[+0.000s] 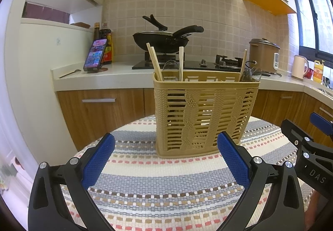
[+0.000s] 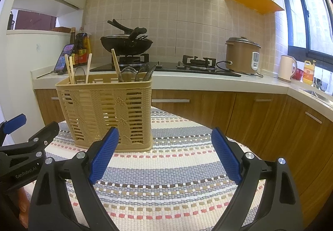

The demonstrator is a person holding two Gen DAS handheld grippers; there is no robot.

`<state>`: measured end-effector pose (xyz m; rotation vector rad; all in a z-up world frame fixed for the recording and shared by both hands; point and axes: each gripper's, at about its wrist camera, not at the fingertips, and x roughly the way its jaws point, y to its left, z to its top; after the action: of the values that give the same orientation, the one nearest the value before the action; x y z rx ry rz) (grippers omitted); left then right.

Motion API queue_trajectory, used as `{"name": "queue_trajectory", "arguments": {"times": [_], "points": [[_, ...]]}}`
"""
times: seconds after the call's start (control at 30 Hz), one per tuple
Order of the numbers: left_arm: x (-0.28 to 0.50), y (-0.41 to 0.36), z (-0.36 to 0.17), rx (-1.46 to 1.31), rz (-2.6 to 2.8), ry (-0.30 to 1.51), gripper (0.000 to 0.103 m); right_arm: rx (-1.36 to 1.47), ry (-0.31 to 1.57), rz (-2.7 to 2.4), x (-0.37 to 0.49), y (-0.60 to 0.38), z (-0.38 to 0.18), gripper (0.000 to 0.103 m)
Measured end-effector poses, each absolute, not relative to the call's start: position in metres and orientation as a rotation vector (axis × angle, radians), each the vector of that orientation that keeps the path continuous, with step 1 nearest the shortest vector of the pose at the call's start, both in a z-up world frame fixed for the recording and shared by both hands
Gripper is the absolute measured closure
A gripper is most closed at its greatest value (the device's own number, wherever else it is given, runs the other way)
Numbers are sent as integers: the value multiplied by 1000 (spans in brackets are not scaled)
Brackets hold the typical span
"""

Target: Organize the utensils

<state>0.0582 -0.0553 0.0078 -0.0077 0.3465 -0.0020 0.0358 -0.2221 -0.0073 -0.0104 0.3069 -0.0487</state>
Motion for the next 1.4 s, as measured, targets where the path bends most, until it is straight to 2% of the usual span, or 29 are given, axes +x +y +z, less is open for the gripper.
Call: {"name": "queue_trajectory", "arguments": {"times": [1.17, 1.4], "points": [[55, -59, 7, 32, 24, 332, 7, -4, 324, -49, 41, -224, -10, 17], [64, -49, 7, -23, 4, 389, 7, -9, 326, -47, 41, -222, -10, 16]]}}
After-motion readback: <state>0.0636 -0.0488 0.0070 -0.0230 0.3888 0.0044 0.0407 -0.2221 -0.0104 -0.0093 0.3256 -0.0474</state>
